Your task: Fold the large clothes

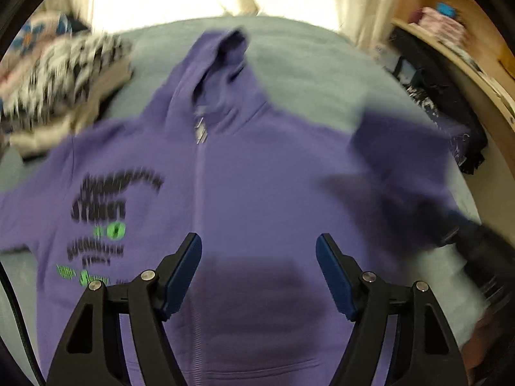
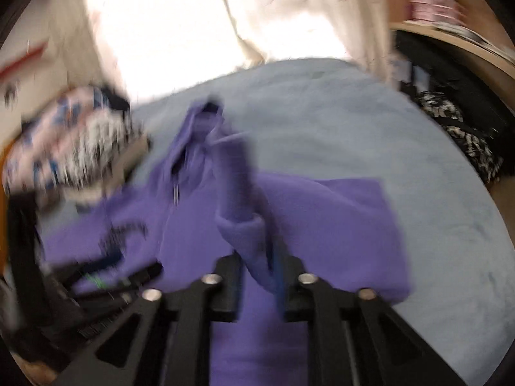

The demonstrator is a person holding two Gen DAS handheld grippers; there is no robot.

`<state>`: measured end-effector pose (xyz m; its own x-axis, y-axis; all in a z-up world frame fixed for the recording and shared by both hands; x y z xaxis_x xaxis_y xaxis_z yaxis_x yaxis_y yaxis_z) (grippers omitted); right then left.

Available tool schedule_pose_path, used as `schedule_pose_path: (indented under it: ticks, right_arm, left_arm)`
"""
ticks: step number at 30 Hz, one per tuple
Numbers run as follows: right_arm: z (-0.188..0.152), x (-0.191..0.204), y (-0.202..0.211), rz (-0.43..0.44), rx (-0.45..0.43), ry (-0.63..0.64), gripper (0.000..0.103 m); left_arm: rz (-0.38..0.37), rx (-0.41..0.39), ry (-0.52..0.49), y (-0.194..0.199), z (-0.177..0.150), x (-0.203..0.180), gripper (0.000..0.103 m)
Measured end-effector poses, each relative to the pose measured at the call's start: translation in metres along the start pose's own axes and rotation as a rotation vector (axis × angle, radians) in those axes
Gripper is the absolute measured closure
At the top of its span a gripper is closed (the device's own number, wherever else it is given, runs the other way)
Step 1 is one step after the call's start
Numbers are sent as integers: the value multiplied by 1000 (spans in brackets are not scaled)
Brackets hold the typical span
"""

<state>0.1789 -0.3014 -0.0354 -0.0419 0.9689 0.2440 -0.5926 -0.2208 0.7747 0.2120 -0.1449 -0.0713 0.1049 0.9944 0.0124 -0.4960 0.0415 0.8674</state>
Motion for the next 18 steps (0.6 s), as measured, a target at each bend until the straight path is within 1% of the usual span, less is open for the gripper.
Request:
schedule_pose_path:
  ticks: [1,3,5,9,13,15,18]
  right_arm:
    - [-11,7,-18,-20,48,12,62]
    - [-33,18,-41,-27,121,26,62]
    - [-47,22,-49,-17,150,16,62]
    - [-59,20,-30,31,113,-41,61]
    - [-68,2,-6,33,55,-148,60]
    - [-73,-4,0,50,36,-210,59]
    - [-84,-14,8,100,25,-310,59]
  left_arm:
    - [-4,26,7,-9,-4,9,31]
    - [-22,54,20,-21,-15,23,31]
    - [-43,64,28,-27,-20,31,31]
    - [-164,72,55,-32,-27,37,31]
    - [-315,90,66,-35,-29,25,31]
    - [-384,123,76,-40,-27,16,31]
    - [-452,191,118,-52,-30,5,32]
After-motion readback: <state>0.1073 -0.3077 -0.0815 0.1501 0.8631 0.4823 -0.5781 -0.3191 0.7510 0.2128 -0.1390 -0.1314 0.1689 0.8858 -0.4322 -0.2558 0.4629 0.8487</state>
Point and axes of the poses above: each gripper's, at about its wrist camera, not at the fingertips, and y roughly against the way its jaws point, x to its left, z to its top, the point moved 3 cm from there along -y, roughly the way its jaws point, and after that the axes turned 10 degrees about z, right-handed, at the moved point
